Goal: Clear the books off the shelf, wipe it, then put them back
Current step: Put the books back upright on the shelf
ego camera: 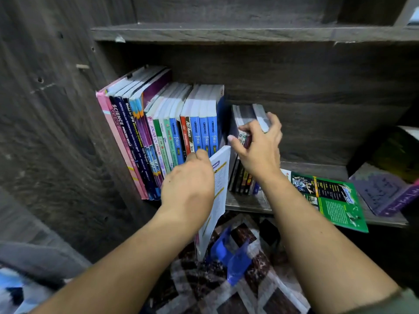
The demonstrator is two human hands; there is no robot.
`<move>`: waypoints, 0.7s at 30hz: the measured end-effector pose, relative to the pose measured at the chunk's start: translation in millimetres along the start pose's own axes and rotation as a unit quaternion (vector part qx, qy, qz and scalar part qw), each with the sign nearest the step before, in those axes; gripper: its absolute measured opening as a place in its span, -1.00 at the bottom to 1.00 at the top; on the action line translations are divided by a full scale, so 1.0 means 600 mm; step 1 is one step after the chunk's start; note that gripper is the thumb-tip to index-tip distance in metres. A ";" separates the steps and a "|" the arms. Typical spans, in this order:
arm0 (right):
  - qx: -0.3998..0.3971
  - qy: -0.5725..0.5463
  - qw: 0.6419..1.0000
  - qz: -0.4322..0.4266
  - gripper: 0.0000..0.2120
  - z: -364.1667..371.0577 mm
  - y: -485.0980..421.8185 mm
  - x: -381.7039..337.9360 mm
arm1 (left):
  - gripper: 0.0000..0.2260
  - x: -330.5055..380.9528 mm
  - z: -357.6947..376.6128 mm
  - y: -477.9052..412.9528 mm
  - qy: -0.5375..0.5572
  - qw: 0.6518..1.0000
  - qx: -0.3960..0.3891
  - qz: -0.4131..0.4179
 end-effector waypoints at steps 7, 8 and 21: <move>0.045 -0.024 0.999 0.014 -0.70 -0.029 -0.014 0.034 | -0.88 0.012 -0.017 0.002 0.020 0.999 0.025 -0.030; 0.046 -0.034 0.998 0.016 -0.70 -0.035 -0.017 0.041 | -0.87 0.016 -0.022 0.000 0.019 0.999 0.034 -0.036; -0.016 -0.003 1.000 -0.020 -0.65 -0.043 -0.008 0.051 | -0.81 0.064 -0.004 -0.083 -0.079 0.976 0.203 0.009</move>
Point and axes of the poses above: each hand's wrist, its own y-axis away from the middle knuckle, its own z-axis out of the palm, x = y × z, the point moved 9 cm from there along -y, towards the middle knuckle, and after that the axes turned 12 degrees about z, right-handed, at the moved point
